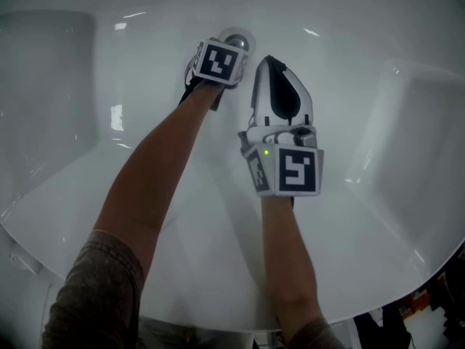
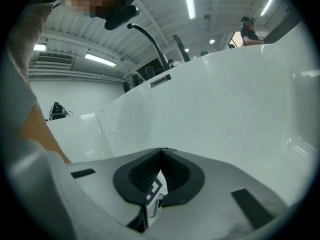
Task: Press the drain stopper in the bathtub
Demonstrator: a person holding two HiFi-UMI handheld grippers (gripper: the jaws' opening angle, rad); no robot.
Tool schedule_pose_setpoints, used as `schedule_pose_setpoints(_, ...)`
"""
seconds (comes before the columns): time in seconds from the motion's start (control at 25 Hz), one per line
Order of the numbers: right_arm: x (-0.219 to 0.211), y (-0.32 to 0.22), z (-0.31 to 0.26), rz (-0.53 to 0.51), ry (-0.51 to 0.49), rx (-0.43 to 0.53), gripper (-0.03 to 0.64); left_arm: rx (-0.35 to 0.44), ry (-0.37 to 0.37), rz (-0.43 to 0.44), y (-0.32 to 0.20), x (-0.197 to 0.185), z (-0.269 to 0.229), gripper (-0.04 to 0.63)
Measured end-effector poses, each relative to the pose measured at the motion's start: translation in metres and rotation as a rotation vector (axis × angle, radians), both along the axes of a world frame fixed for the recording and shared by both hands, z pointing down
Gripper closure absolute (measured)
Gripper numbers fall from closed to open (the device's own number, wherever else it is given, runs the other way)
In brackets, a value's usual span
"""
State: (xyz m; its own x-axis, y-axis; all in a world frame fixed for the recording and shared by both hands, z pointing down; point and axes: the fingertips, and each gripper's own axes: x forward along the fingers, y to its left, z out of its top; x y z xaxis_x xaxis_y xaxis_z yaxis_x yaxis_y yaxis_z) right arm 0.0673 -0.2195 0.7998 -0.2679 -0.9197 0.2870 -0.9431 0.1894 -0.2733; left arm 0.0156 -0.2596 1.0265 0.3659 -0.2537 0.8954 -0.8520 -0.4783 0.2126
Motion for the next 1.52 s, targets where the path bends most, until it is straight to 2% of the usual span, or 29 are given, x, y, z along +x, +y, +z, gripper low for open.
schedule_pose_setpoints(0.24,0.002,0.013,-0.022,-0.015,0.027,-0.025,0.618,-0.025,-0.011,-0.041,0.016,-0.012,-0.036,0.594)
schedule_pose_setpoints(0.44,0.001,0.019,-0.065,-0.044,0.061,-0.022,0.618,0.016,0.008,-0.063,0.023,-0.009,-0.089,0.594)
schedule_pose_setpoints(0.64,0.004,0.025,-0.129,-0.034,0.065,-0.006,0.618,0.042,0.022,-0.066,0.021,-0.004,-0.168,0.594)
schedule_pose_setpoints(0.76,0.001,0.033,-0.168,-0.041,0.064,-0.004,0.618,0.028,-0.002,-0.087,0.026,-0.013,-0.219,0.594)
schedule_pose_setpoints(0.96,-0.002,0.045,-0.227,-0.06,0.077,-0.023,0.618,0.025,0.013,-0.117,0.037,-0.02,-0.299,0.594)
schedule_pose_setpoints(1.16,0.002,0.056,-0.291,-0.064,0.077,-0.027,0.617,0.059,0.082,-0.13,0.046,-0.011,-0.385,0.594)
schedule_pose_setpoints(1.52,-0.002,0.08,-0.399,-0.076,0.075,-0.006,0.618,0.104,0.102,-0.125,0.076,-0.019,-0.518,0.594)
